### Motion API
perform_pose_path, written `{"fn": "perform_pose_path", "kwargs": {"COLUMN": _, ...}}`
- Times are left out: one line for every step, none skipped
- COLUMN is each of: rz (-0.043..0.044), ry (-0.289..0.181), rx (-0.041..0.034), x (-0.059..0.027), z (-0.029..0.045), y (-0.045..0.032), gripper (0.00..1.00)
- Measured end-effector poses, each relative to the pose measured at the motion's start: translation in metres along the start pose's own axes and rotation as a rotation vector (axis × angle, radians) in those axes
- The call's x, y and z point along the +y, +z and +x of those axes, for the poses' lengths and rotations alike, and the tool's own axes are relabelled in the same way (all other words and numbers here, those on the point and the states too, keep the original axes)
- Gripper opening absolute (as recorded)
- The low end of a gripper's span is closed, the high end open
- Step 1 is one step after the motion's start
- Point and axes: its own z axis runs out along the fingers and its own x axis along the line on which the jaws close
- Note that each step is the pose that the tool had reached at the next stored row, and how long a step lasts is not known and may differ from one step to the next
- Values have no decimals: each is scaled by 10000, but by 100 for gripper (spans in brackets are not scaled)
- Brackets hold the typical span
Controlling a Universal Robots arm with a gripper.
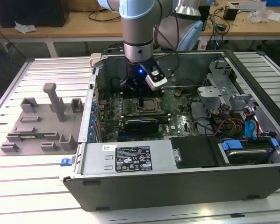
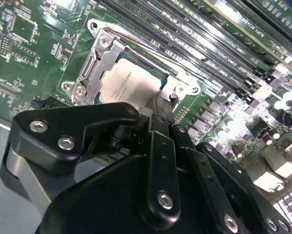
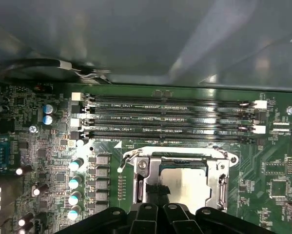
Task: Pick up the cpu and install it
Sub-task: 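Close the cpu cover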
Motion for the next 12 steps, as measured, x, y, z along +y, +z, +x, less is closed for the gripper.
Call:
{"fn": "perform_pose_path", "kwargs": {"rz": 2, "ry": 0, "rx": -1, "x": -1, "z": -3, "y": -72, "gripper": 11}}
{"fn": "perform_pose_path", "kwargs": {"rz": 5, "ry": 0, "rx": 0, "x": -2, "z": -6, "y": -139, "gripper": 11}}
{"fn": "perform_pose_path", "kwargs": {"rz": 11, "ry": -1, "rx": 0, "x": -3, "z": -9, "y": -190, "gripper": 11}}
{"fn": "perform_pose_path", "kwargs": {"rz": 15, "ry": -2, "rx": 0, "x": -3, "z": -10, "y": -211, "gripper": 11}}
{"fn": "perform_pose_path", "kwargs": {"rz": 24, "ry": -2, "rx": 0, "x": -4, "z": -12, "y": -249, "gripper": 11}}
{"fn": "perform_pose_path", "kwargs": {"rz": 34, "ry": -1, "rx": 0, "x": -4, "z": -13, "y": -271, "gripper": 11}}
{"fn": "perform_pose_path", "kwargs": {"rz": 36, "ry": -2, "rx": 0, "x": -4, "z": -13, "y": -271, "gripper": 11}}
{"fn": "perform_pose_path", "kwargs": {"rz": 36, "ry": -2, "rx": 0, "x": -4, "z": -13, "y": -271, "gripper": 11}}
{"fn": "perform_pose_path", "kwargs": {"rz": 39, "ry": -2, "rx": 1, "x": -4, "z": -13, "y": -272, "gripper": 11}}
{"fn": "perform_pose_path", "kwargs": {"rz": 39, "ry": -2, "rx": 1, "x": -4, "z": -14, "y": -272, "gripper": 11}}
{"fn": "perform_pose_path", "kwargs": {"rz": 41, "ry": 1, "rx": 3, "x": -5, "z": -27, "y": -272, "gripper": 11}}
{"fn": "perform_pose_path", "kwargs": {"rz": 39, "ry": -1, "rx": 8, "x": -9, "z": -77, "y": -269, "gripper": 11}}
